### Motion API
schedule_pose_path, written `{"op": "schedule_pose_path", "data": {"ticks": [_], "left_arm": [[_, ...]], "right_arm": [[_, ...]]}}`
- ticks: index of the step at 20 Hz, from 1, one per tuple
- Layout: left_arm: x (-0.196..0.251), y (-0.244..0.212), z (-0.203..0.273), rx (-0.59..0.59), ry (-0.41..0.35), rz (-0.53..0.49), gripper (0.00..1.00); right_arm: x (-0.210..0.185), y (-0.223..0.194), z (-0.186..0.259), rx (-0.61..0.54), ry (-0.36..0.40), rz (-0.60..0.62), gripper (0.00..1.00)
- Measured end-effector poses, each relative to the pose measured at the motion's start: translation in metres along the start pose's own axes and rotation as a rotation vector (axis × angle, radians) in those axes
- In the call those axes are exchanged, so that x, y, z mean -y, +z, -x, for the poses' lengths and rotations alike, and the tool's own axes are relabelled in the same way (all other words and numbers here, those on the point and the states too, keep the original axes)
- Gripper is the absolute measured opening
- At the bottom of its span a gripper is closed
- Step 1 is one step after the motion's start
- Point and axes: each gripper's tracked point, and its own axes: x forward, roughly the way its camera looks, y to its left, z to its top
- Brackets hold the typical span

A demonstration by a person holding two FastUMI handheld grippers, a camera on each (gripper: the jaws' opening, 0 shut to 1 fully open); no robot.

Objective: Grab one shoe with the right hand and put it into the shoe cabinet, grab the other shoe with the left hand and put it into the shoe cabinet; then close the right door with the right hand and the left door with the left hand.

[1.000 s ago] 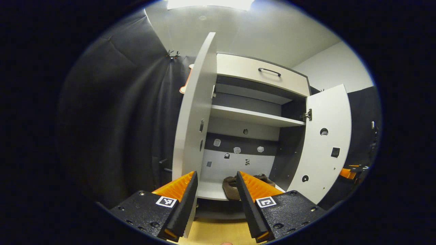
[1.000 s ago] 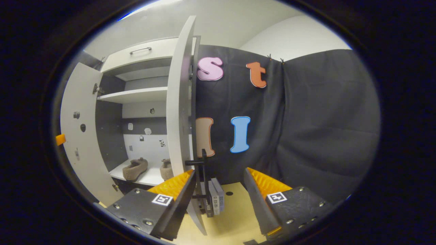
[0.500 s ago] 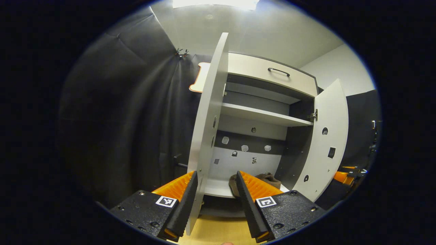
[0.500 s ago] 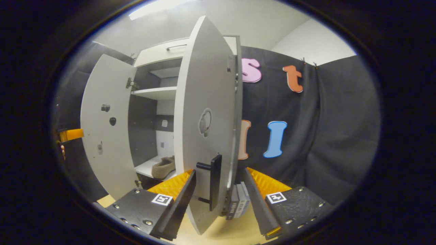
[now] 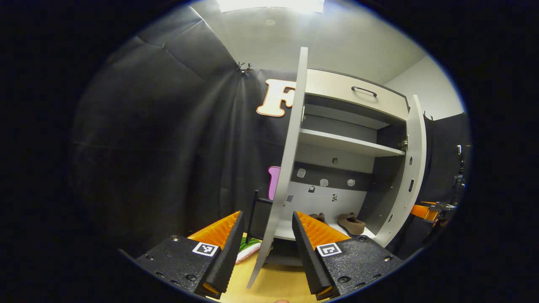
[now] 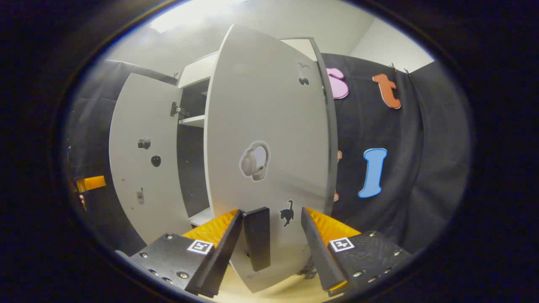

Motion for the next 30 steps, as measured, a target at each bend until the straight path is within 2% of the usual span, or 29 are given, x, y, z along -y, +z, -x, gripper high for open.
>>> {"op": "schedule_pose_path", "data": {"ticks": [2, 5, 9, 10, 11, 15, 16, 18, 19, 20, 23, 24, 25, 30], "left_arm": [[-0.010, 0.002, 0.004, 0.004, 0.025, 0.000, 0.74], [-0.026, 0.003, 0.011, 0.005, 0.068, -0.007, 0.66], [-0.047, 0.004, 0.023, 0.003, 0.124, -0.007, 0.66], [-0.053, 0.004, 0.024, 0.003, 0.138, -0.009, 0.75], [-0.060, 0.004, 0.027, 0.004, 0.151, -0.011, 0.70], [-0.079, 0.005, 0.032, 0.008, 0.196, -0.014, 0.70], [-0.082, 0.005, 0.032, 0.006, 0.203, -0.011, 0.66], [-0.087, 0.003, 0.031, -0.001, 0.211, -0.006, 0.70], [-0.089, 0.002, 0.031, -0.004, 0.215, -0.005, 0.66], [-0.091, 0.002, 0.030, -0.006, 0.218, -0.005, 0.70], [-0.098, 0.001, 0.032, -0.005, 0.230, -0.004, 0.70], [-0.101, 0.001, 0.032, -0.005, 0.235, -0.005, 0.75], [-0.104, 0.000, 0.033, -0.004, 0.241, -0.006, 0.70], [-0.119, 0.002, 0.032, 0.004, 0.263, -0.001, 0.70]], "right_arm": [[-0.005, 0.000, -0.009, -0.009, 0.029, -0.024, 0.92], [-0.015, -0.004, -0.022, -0.020, 0.056, -0.058, 0.98], [-0.025, -0.005, -0.035, -0.007, 0.065, -0.049, 0.98], [-0.027, -0.006, -0.040, -0.007, 0.069, -0.052, 0.97], [-0.031, -0.006, -0.046, -0.008, 0.074, -0.056, 0.98], [-0.044, -0.005, -0.068, -0.007, 0.071, -0.068, 1.00], [-0.045, -0.004, -0.071, -0.003, 0.069, -0.069, 1.00], [-0.048, -0.005, -0.079, -0.006, 0.068, -0.076, 1.00], [-0.050, -0.007, -0.083, -0.011, 0.069, -0.084, 1.00], [-0.050, -0.006, -0.087, -0.013, 0.068, -0.095, 1.00], [-0.056, -0.007, -0.100, -0.013, 0.060, -0.105, 1.00], [-0.057, -0.007, -0.103, -0.011, 0.053, -0.101, 1.00], [-0.058, -0.006, -0.107, -0.006, 0.046, -0.096, 1.00], [-0.061, -0.003, -0.121, 0.004, -0.005, -0.074, 0.97]]}}
